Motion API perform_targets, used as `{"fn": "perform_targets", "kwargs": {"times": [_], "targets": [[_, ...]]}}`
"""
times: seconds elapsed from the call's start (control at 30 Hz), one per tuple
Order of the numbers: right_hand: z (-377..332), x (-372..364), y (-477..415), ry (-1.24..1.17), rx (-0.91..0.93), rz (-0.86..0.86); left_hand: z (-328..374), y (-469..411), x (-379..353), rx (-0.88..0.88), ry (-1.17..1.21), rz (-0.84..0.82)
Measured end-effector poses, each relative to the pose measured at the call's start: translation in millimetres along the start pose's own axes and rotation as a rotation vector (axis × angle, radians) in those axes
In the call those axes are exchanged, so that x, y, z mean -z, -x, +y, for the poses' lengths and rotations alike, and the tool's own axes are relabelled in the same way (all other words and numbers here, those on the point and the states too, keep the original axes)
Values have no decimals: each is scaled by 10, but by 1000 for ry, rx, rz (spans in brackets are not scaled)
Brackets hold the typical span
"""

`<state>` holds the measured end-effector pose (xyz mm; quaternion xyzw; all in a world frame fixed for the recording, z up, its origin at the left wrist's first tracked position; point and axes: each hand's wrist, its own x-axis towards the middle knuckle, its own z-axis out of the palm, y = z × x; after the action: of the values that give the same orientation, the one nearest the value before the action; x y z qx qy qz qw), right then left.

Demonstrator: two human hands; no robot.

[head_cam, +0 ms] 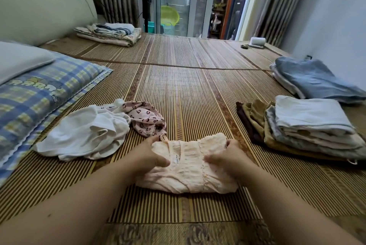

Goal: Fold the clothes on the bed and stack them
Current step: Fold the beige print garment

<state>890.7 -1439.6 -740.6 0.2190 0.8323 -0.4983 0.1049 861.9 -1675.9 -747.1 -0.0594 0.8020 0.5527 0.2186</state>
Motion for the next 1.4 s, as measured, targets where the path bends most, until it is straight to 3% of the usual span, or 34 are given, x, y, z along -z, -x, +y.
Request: {"fn": "perform_targets", "kwargs": {"times": [0.1, 0.17, 0.33, 0.57, 0.73, 0.93, 1.13, 1.23, 1.3, 1.4], "targets": [[46, -7, 89, 47, 95, -61, 73, 27, 86, 133, 300, -119], [101, -2, 149, 87, 190, -116, 72, 64, 119, 148, 344, -202], [207, 160, 293, 96, 205, -138, 16, 178, -41, 2, 193, -307], [196, 849, 612, -20, 334, -51, 305, 438, -380, -186, 307, -350], [-59, 1730, 719, 21, 441, 89, 1042, 418, -829, -261, 466, -426], [-172, 2894, 289, 225, 369, 358, 2043, -48, -1685, -370, 422, -450], [165, 3519, -440, 428, 269, 480, 2550, -819, -2625, -429, 124, -301], [393, 3542, -817, 690, 151, 491, 2552, -1144, -2929, -423, -361, -151], [456, 3519, -1021, 675, 165, 505, 2505, -1331, -3083, -560, -719, -80], [556, 3461, -1265, 594, 242, 354, 2498, -1491, -3245, -793, -982, -130]]}}
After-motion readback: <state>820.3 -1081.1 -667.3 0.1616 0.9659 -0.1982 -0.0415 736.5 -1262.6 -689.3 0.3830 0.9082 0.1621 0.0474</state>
